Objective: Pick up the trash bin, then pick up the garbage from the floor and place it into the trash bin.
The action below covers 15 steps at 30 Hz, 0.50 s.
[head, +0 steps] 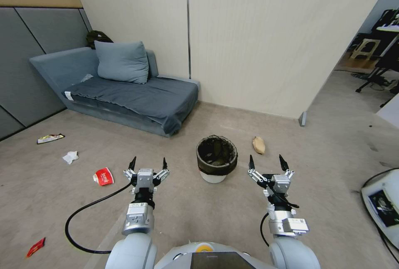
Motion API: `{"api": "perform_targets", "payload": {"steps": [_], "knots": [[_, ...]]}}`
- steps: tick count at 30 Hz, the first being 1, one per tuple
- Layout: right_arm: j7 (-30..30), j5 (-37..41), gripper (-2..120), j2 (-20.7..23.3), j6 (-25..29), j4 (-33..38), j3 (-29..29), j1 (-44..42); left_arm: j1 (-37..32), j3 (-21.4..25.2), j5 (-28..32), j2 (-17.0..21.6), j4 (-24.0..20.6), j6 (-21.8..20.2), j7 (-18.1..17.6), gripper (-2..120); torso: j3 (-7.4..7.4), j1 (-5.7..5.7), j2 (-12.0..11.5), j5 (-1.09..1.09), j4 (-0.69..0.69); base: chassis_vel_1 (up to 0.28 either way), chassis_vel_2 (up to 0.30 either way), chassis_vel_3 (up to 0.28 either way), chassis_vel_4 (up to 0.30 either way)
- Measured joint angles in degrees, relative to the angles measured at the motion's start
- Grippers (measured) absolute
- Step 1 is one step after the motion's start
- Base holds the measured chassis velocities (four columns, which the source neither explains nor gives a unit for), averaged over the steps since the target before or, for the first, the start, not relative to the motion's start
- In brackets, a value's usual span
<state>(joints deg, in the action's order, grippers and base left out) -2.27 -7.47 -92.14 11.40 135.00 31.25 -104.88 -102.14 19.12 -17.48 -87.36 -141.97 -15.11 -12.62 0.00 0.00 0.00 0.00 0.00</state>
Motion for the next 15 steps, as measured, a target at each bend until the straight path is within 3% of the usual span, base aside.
{"api": "perform_targets", "payload": {"steps": [15], "knots": [[-0.1,-0.2,100,0.0,0.2,-0.4,0.0,0.0,-0.4,-0.8,-0.6,0.0,0.1,0.2,0.2,100,0.0,0.0,0.0,0.01,0.0,-0.133,0.136,0.132,-0.135]]}}
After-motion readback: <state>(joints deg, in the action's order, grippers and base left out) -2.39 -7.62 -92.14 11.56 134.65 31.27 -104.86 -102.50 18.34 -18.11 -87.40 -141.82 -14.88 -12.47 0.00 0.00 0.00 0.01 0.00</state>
